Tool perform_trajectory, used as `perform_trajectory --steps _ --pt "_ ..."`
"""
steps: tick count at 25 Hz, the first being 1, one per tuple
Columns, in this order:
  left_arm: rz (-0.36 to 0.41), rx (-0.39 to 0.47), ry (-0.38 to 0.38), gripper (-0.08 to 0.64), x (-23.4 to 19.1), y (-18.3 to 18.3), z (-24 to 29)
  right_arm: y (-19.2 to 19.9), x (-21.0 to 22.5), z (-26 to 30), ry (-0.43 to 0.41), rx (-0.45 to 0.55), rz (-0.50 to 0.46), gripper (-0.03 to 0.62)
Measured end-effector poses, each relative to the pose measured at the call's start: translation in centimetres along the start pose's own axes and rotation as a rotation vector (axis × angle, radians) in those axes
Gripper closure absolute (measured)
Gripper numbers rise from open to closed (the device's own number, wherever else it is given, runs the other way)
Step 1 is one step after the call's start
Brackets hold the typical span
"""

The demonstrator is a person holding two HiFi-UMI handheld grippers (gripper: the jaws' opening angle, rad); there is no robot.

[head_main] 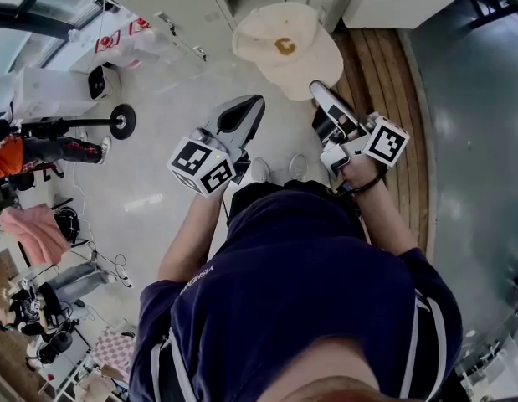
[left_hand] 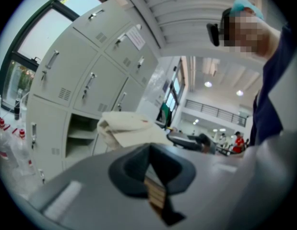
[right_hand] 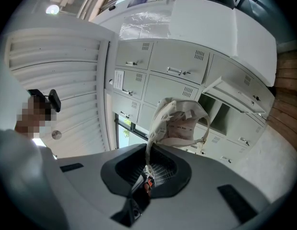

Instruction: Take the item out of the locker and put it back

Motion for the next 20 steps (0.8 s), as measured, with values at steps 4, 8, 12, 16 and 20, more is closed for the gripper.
perform_trajectory --steps 4,8,12,16,20 --pt "-0.001 0.006 -0.014 0.557 0.6 0.3 0.3 -0.2 0.1 -0.1 -0.013 -0.016 0.003 0.571" --pt "-0.001 0.009 -0.032 0.557 1.1 1.2 0.3 0.1 0.6 -0.2 -0.024 -0.033 0.005 0.57" --pt "-0.002 0.01 -0.045 0.557 1.4 1.7 0.4 0.1 0.8 -0.2 -0.031 -0.04 0.005 0.569" --pt "-0.002 0.007 -0.048 0.557 1.8 1.7 0.3 -0.1 0.5 -0.2 -0.036 -0.044 0.005 0.569" --pt "-0.007 0.01 -0.049 0.557 1.8 1.8 0.6 -0.1 0.8 -0.3 -0.024 -0.048 0.006 0.569"
Point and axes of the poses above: the fingertips, and each gripper's own axes: z forward along the fingers, x to its right, y out of its underside, the point moved 3 cm from there along -z, backward along the fingers, and after that the axes turned 5 degrees about y, right-handed, at the moved point
